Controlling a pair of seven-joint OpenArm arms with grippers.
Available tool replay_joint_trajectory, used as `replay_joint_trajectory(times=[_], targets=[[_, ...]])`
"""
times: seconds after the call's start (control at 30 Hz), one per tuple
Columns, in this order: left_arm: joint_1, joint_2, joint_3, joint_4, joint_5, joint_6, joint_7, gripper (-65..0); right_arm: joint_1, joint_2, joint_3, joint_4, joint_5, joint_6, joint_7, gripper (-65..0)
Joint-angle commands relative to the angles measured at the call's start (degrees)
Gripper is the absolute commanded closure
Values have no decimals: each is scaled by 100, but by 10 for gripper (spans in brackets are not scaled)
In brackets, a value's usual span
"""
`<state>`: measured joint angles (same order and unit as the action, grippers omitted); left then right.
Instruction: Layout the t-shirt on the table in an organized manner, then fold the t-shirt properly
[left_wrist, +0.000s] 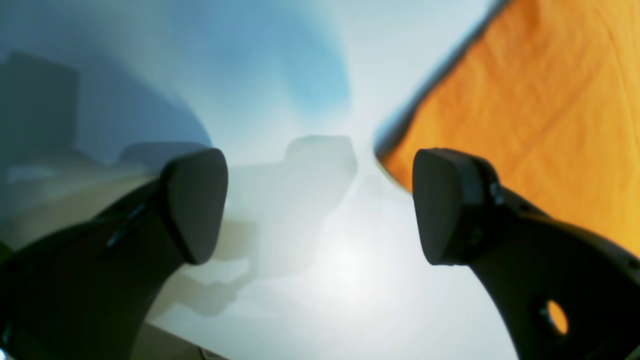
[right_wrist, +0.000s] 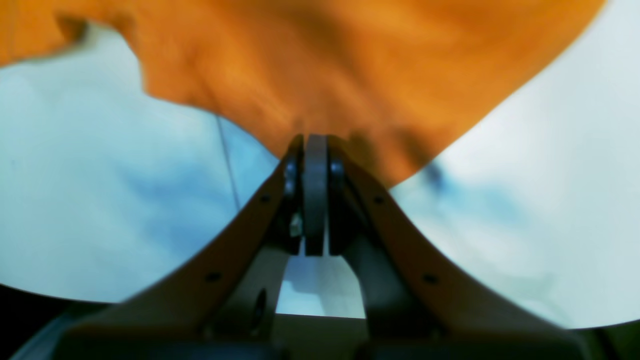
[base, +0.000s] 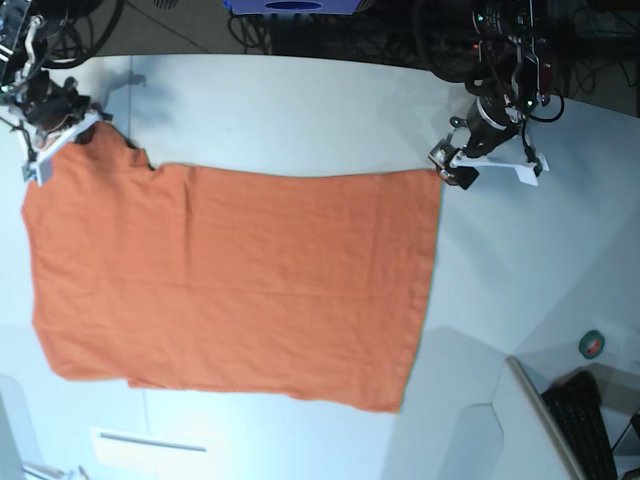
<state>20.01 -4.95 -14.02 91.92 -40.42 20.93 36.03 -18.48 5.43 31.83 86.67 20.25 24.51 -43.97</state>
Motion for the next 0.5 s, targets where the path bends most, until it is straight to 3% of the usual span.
replay_joint_trajectory(times=[0.0,0.1,0.3,0.4,0.47], targets=[[-36,-2,-9,122,12,-40,-73,-556,-20,33,197,260,54,23,93,0],[-115,130,158,105,12,-49,-73,-556,-20,-257,680,691,54,50,76,0],[-317,157,141,-80,12,-49,-73,-550,-20,-293,874,1086,72,59,67,-8],[-502,148,141,-414,12,-49,-65,-550,-82,-293,997,1060,705,59,67,-282],[-616,148,141,-651,12,-49,-65,-550,-178,-293,1489,1034,1443,59,67,-434]])
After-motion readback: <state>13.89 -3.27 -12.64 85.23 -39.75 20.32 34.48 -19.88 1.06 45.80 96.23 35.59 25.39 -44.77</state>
